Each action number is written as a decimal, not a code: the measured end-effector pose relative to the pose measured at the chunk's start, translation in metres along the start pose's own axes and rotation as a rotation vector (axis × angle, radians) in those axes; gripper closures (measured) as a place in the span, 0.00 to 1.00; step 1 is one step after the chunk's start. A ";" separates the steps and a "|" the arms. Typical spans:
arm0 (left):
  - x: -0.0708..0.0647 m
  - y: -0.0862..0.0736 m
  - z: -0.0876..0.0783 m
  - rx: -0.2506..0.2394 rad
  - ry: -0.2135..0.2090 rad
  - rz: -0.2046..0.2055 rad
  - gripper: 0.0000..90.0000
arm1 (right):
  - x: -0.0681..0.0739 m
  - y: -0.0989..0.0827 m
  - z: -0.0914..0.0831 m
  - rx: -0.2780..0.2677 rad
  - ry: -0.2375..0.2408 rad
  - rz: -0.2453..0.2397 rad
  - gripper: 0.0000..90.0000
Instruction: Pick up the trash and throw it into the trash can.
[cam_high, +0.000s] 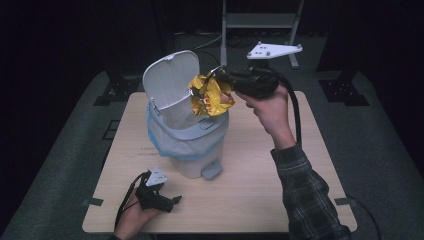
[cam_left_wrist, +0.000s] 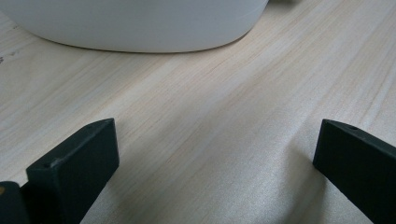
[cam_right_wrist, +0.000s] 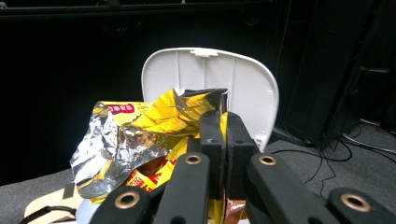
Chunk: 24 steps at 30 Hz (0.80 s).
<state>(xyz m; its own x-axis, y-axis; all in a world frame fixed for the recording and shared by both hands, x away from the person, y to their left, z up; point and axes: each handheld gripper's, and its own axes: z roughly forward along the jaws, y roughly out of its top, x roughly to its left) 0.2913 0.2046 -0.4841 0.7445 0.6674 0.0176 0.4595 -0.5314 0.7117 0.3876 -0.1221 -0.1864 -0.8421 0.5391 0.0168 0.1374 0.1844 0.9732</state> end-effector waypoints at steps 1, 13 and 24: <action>0.000 0.000 0.000 0.000 0.000 0.000 0.00 | 0.000 0.001 0.005 -0.001 0.001 -0.004 0.98; 0.000 0.000 0.000 0.001 0.000 0.000 0.00 | 0.005 -0.005 0.054 0.059 0.026 -0.003 0.84; 0.000 0.000 0.000 0.001 -0.001 -0.001 0.00 | 0.004 -0.001 0.061 0.056 -0.001 0.007 0.73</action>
<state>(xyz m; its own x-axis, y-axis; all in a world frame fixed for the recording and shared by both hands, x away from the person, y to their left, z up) 0.2912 0.2047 -0.4839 0.7444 0.6675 0.0166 0.4608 -0.5315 0.7108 0.4159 -0.0702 -0.2014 -0.8406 0.5411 0.0237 0.1724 0.2258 0.9588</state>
